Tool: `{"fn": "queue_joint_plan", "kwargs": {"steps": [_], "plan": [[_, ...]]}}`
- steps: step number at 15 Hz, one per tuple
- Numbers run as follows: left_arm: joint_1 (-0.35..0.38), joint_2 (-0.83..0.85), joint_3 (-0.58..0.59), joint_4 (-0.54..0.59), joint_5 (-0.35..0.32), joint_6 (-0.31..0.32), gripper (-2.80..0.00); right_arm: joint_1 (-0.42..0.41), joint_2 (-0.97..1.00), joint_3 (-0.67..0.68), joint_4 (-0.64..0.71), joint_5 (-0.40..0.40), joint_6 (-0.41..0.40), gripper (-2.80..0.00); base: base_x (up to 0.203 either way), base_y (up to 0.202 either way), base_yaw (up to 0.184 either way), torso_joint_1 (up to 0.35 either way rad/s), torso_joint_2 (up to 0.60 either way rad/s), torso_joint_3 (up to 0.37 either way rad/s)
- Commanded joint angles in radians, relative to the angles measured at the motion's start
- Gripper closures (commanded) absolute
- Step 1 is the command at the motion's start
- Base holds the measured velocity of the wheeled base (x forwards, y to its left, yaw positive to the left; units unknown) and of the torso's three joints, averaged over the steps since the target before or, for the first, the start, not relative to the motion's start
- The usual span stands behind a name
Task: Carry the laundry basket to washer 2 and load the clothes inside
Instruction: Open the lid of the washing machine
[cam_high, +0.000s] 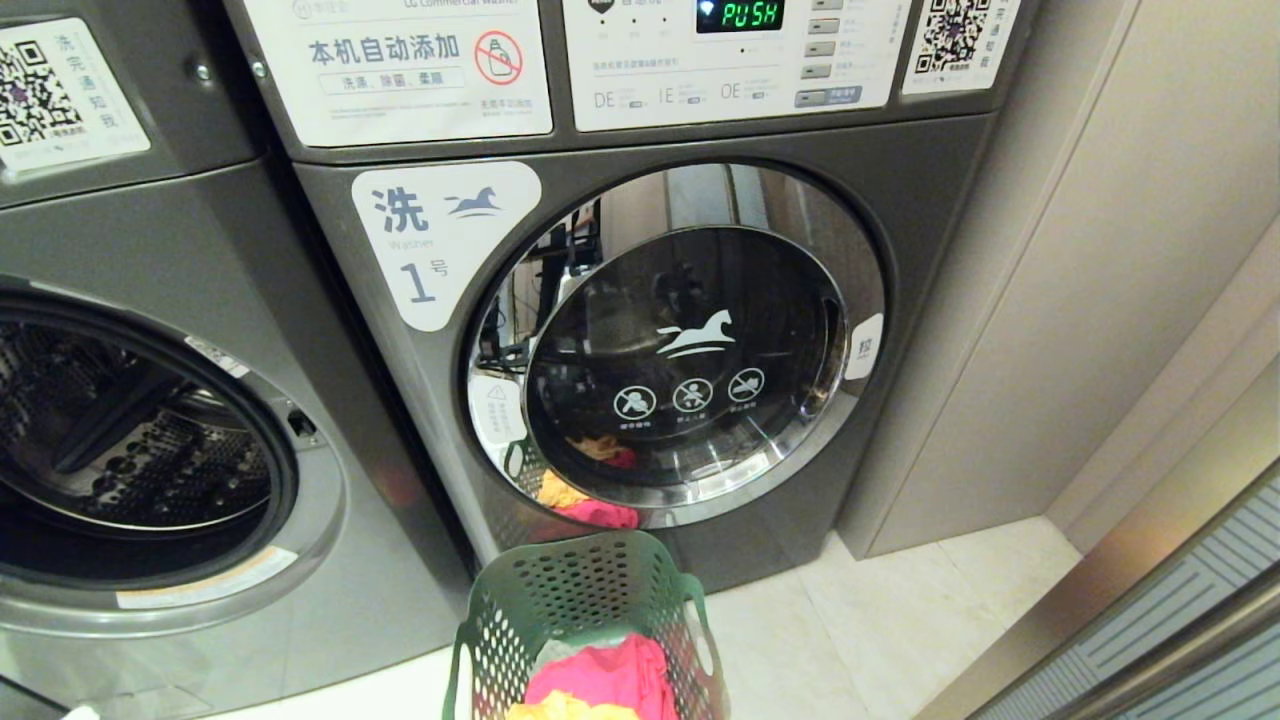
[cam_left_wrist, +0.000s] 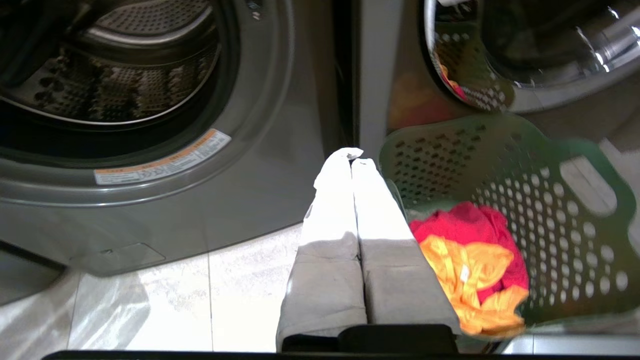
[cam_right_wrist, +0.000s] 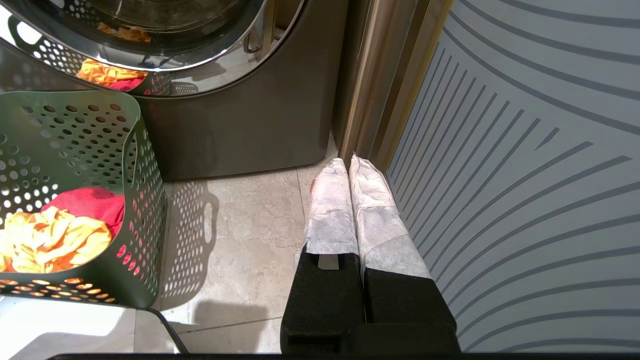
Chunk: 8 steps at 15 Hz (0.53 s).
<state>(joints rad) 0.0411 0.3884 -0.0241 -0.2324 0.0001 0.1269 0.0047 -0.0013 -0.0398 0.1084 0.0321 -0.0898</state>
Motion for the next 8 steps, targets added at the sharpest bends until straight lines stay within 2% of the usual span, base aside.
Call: {"fn": "queue_joint_plan", "kwargs": {"steps": [1, 4, 6, 8], "plan": [[-0.018, -0.224, 0.059, 0.059, -0.019, 0.041, 0.0, 0.0, 0.001, 0.0, 0.001, 0.0, -0.001, 0.0, 0.0, 0.0, 0.0, 0.0, 0.0, 0.0], [-0.028, -0.385, 0.062, 0.076, -0.025, 0.047, 0.0, 0.0, 0.001, 0.0, 0.001, 0.0, -0.002, 0.0, 0.0, 0.0, 0.0, 0.0, 0.0, 0.0], [-0.031, -0.39, 0.064, 0.116, -0.013, -0.063, 0.0, 0.001, 0.001, 0.0, 0.001, 0.0, -0.001, 0.0, 0.0, 0.0, 0.0, 0.0, 0.0, 0.0], [-0.032, -0.387, 0.064, 0.127, 0.009, -0.105, 0.0, 0.0, 0.001, 0.0, 0.001, 0.0, -0.002, 0.0, 0.0, 0.0, 0.0, 0.0, 0.0, 0.0]]}}
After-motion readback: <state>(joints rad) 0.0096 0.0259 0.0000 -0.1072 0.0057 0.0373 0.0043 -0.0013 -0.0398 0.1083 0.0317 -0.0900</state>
